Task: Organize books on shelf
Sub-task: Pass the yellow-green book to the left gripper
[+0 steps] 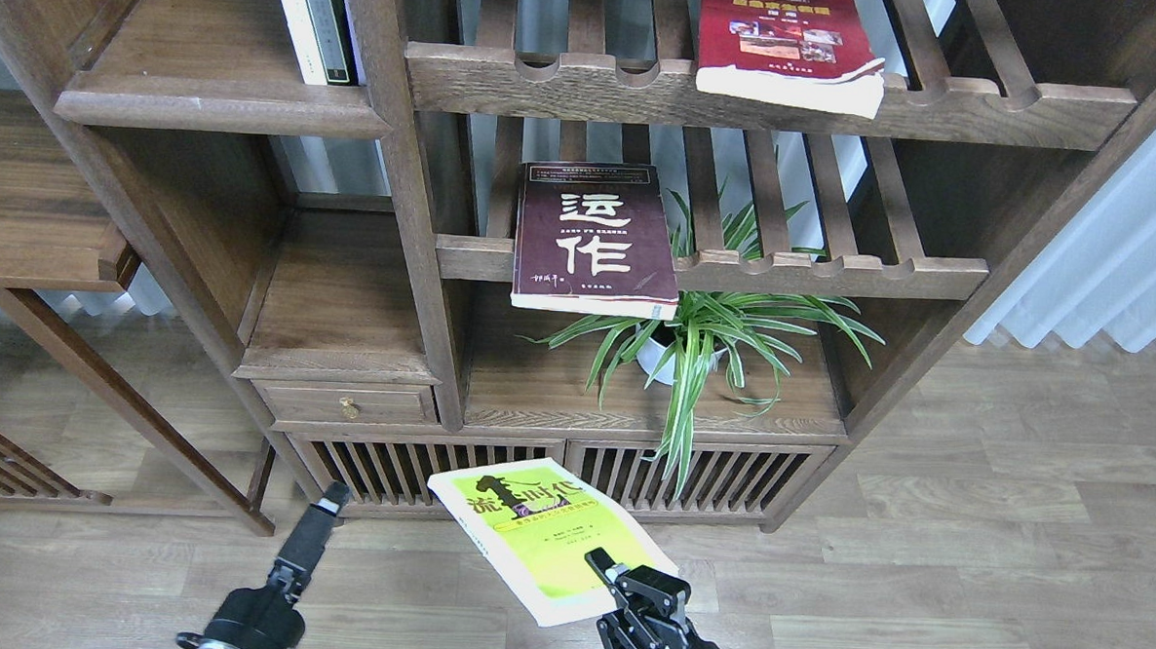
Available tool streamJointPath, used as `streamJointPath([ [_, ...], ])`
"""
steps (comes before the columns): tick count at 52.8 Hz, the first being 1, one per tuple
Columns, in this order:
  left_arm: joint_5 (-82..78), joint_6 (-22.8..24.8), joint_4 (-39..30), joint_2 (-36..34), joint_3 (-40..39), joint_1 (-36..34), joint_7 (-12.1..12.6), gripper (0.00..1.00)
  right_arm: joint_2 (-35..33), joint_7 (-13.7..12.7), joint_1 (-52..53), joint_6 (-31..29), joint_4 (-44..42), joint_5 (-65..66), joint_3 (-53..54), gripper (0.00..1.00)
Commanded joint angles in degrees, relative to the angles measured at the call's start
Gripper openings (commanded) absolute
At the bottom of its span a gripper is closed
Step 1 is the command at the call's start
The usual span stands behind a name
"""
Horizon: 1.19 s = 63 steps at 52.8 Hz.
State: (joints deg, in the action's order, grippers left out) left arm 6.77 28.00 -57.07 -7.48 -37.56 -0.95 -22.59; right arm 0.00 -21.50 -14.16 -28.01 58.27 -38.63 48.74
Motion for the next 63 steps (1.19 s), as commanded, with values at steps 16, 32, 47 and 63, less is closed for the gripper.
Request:
streamJointPath([
  [16,4.9,0.0,2.9,5.3,6.2,-0.4,-0.4,1.0,0.0,-0.1,-0.9,0.0,0.1,-0.3,-4.8,0.05],
  [32,5.5,0.0,3.7,5.3,10.7,-0.9,-0.4,0.92,0.0,0.0,-1.2,0.0,0.0,-0.3,-8.0,0.05],
  [47,5.6,0.0,3.7,5.3,11.2,-0.8,-0.5,0.41,0.0,-0.1,-1.7,0.0,0.0,-0.2,-8.4,0.05],
  [63,5.3,0.0,2.6,4.8,13.3,-1.3,-0.1,0.04,0.0,0.0,-2.1,0.0,-0.2,0.0,-8.3,0.07],
])
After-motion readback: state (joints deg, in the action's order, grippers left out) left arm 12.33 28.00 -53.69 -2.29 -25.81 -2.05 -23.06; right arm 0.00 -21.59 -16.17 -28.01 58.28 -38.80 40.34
